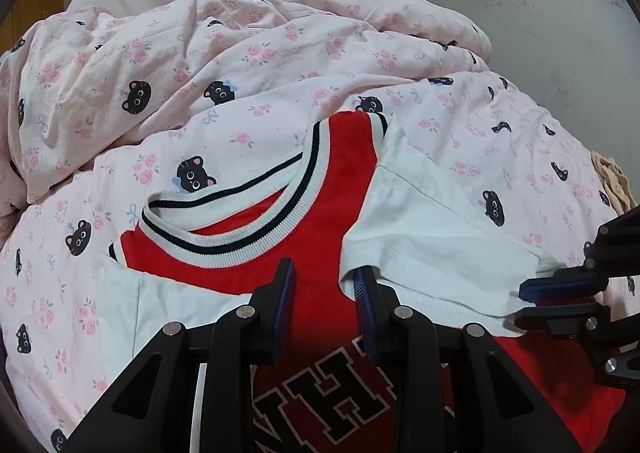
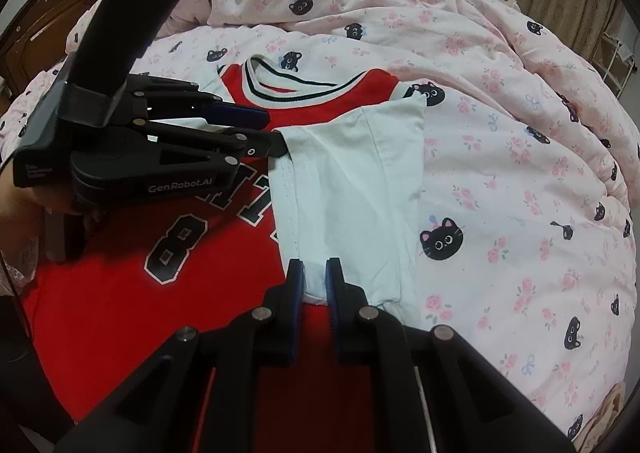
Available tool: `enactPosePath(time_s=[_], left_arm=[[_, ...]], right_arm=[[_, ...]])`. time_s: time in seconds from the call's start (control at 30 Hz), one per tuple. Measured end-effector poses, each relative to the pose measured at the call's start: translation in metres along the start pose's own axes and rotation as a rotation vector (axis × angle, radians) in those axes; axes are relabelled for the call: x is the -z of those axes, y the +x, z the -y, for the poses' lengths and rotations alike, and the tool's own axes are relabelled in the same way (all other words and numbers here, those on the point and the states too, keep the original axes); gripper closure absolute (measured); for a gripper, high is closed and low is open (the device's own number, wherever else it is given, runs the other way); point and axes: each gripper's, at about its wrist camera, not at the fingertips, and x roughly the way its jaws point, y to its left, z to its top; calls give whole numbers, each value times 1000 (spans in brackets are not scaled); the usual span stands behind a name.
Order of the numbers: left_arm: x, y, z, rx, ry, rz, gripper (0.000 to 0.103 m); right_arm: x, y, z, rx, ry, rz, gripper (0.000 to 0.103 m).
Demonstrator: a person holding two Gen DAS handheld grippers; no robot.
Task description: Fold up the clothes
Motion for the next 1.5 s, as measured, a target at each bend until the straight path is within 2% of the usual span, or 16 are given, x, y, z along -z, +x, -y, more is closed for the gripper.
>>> enactPosePath(time_s=[0.1,0.2,0.4,0.57,0.73,0.87,0.93,1.0,1.17,1.27,1.4,1.47,1.5], left_arm=[[-1,0,-2,2,-13,5,83],[-2,-2,-4,3,-29,9,84],[-2,-2,-4,1,-32,10,84],[-2,-5,-4,-6,-33,7,84],[2,3,-4,-20,-29,-22,84],[5,6,-2,-34,-10,-35,83],[6,4,0,-43,7,-46,79],[7,2,-1,-46,17,-61,71],[9,-12,-2,-37,61,-92,70],[3,-24,-4,-21,49,-61,70],[-11,-32,-8,17,-29,35,70],[-17,-27,-4,17,-41,66,70],[-17,-20,-2,-16,-31,59,70]], right_arm=[[0,-2,4,-21,21,-4,99],[0,-8,7,-45,34,-5,101],[1,-14,11,-68,41,-11,101],[4,-17,10,-121,34,-27,102],[5,-10,11,-150,45,-55,102],[7,13,13,-149,57,-116,101],[7,16,10,-141,42,-129,101],[7,15,10,-141,36,-129,100],[9,10,14,-171,26,-140,100],[8,3,21,-204,51,-111,100],[2,-12,34,-210,105,-11,100],[-2,-14,37,-191,128,35,100],[-4,-12,37,-181,133,46,100]])
